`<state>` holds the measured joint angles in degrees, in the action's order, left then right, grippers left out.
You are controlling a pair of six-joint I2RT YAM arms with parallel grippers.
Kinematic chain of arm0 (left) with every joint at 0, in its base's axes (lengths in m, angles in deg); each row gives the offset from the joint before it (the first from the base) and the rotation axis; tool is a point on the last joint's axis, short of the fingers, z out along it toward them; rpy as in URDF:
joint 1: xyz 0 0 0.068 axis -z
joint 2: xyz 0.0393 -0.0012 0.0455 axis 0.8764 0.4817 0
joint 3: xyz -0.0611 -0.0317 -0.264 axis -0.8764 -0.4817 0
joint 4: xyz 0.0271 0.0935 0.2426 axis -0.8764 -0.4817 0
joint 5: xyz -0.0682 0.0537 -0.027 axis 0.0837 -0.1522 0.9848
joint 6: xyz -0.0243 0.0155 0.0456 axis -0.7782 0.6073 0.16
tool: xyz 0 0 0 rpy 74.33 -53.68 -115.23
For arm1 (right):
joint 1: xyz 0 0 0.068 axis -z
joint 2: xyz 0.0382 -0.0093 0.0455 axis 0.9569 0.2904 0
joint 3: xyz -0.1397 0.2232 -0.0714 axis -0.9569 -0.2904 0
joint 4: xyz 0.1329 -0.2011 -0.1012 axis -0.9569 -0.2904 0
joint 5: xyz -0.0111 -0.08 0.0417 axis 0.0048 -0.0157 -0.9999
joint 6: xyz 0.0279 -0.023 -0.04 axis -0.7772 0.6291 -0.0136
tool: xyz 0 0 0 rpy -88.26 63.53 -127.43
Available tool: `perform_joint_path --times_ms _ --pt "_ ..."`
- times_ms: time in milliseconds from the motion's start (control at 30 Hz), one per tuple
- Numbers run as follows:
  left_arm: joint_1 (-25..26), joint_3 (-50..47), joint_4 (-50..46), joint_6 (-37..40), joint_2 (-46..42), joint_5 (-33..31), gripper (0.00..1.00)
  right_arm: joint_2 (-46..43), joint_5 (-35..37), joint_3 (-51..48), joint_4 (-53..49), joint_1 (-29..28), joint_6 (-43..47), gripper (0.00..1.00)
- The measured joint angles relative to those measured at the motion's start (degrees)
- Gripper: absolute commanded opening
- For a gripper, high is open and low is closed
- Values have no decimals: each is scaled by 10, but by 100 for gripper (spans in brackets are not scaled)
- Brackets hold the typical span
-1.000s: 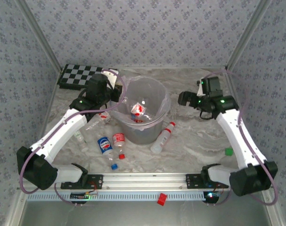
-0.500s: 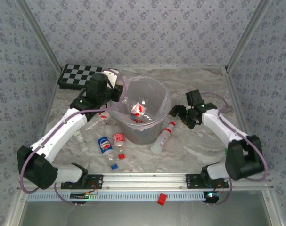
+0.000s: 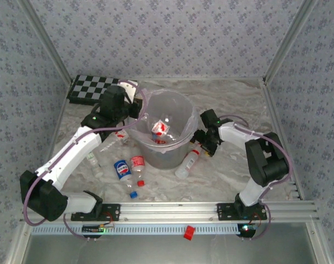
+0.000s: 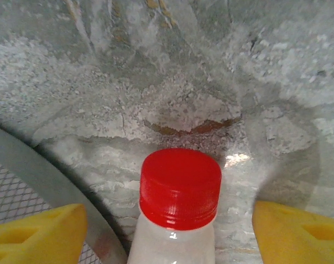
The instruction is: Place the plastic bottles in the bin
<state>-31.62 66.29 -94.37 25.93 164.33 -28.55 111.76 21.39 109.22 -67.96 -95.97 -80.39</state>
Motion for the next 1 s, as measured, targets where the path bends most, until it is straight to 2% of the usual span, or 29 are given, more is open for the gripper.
perform_joint_path --times_ms 233,367,700,900,1000 --pt "0 1 0 0 0 0 24 5 6 5 7 -9 -8 57" --pt "0 1 -1 1 -1 -1 24 4 10 5 7 -10 -12 50" --pt "0 1 -2 0 -1 0 24 -75 44 15 -48 44 19 30" --pt "0 2 -2 0 -1 0 24 -122 56 12 -69 96 40 26" --pt "0 2 -2 0 -1 0 24 -144 68 10 -80 105 49 25"
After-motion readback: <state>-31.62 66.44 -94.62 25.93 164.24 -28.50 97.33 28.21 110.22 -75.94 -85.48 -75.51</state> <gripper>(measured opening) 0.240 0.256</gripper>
